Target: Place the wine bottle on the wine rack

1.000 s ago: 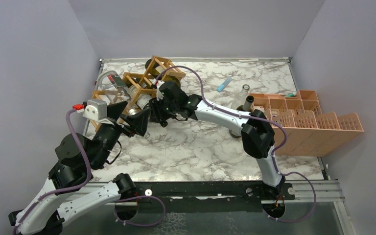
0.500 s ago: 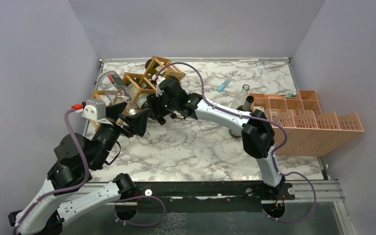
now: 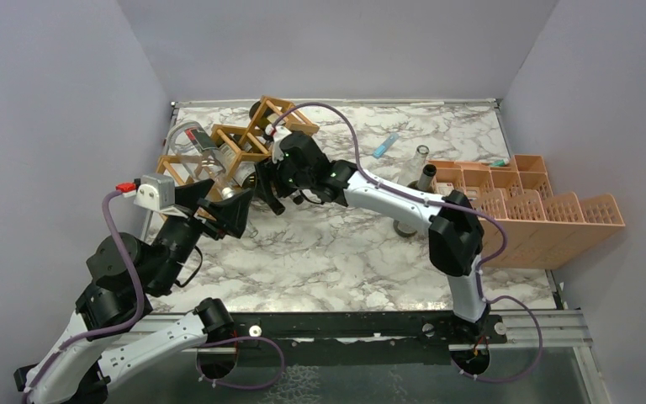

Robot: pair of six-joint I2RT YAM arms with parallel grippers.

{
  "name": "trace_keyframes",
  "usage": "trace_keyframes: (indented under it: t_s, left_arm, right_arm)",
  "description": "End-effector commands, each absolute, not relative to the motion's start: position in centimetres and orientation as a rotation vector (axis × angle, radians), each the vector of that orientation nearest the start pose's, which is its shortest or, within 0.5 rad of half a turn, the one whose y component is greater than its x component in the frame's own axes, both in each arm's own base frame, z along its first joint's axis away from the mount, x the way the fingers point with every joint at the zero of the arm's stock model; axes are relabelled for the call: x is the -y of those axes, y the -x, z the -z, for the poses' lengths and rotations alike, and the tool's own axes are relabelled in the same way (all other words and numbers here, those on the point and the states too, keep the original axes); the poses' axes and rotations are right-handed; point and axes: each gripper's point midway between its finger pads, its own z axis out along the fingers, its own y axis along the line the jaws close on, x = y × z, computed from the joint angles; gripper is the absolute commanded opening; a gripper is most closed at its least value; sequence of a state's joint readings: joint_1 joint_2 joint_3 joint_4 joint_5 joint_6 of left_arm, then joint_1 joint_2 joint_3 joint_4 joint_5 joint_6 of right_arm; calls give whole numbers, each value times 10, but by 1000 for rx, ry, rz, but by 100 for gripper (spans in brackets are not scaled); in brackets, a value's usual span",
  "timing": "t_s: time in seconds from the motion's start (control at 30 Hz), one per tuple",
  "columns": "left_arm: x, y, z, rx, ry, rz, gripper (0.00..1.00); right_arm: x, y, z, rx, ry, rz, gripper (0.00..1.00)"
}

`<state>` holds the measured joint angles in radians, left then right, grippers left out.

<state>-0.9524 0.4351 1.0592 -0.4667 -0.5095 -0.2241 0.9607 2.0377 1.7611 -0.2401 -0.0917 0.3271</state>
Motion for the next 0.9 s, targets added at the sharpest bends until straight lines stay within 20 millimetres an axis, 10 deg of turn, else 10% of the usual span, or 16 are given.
trace_keyframes:
  t_s: [0.0, 0.23, 0.6, 0.87]
  left_arm:
    - [93, -162, -418, -1456, -68, 621, 99]
    - [98, -161, -409, -1473, -95, 627, 99]
    - [127, -171, -372, -1529, -269, 564, 99]
    - [158, -176, -345, -1526, -350, 616, 99]
  right_arm:
    - [-488, -314, -246, -1913, 707, -860, 71]
    - [-440, -299, -276, -1831, 711, -775, 72]
    - [-251, -282, -349, -1638, 381, -298, 72]
    - [-131, -265, -358, -1689, 74, 88, 72]
